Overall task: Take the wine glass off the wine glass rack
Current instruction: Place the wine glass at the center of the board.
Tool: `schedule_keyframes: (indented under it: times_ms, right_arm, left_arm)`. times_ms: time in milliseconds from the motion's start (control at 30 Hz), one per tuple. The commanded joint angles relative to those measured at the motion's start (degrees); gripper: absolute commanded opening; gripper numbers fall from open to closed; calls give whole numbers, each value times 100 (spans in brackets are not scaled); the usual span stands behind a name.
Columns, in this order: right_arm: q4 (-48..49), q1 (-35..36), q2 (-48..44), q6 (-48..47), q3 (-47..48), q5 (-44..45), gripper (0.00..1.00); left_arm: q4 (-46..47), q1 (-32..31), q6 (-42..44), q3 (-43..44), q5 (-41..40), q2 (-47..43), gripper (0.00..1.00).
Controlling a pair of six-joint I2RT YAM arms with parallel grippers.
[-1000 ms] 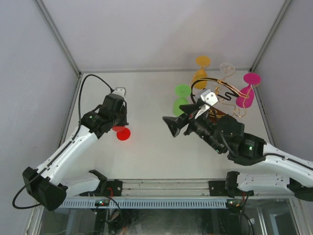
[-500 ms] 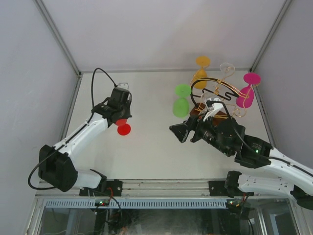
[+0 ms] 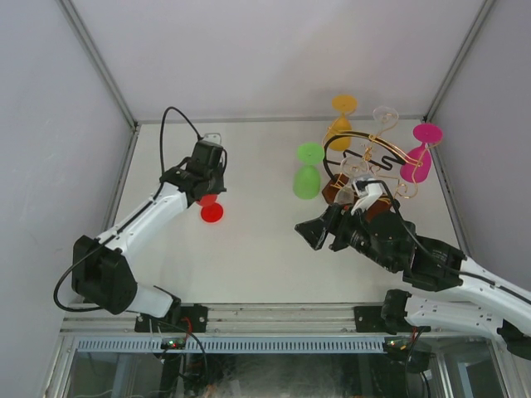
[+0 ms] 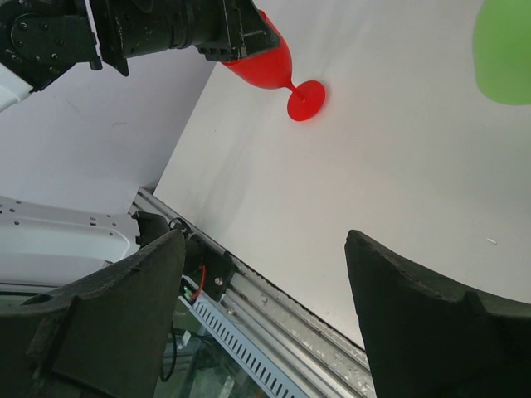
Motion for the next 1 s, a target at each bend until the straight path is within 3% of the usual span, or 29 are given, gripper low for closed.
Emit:
schedule_keyframes:
  times_ms: [0, 967]
  right_arm:
    - [12, -42, -95, 209, 10, 57, 78]
    - [-166, -131, -105, 270, 10, 112, 78]
  left_arm:
    - [58, 31, 136, 359, -59, 63, 6]
    - [-212, 181, 250, 568, 282, 191, 19]
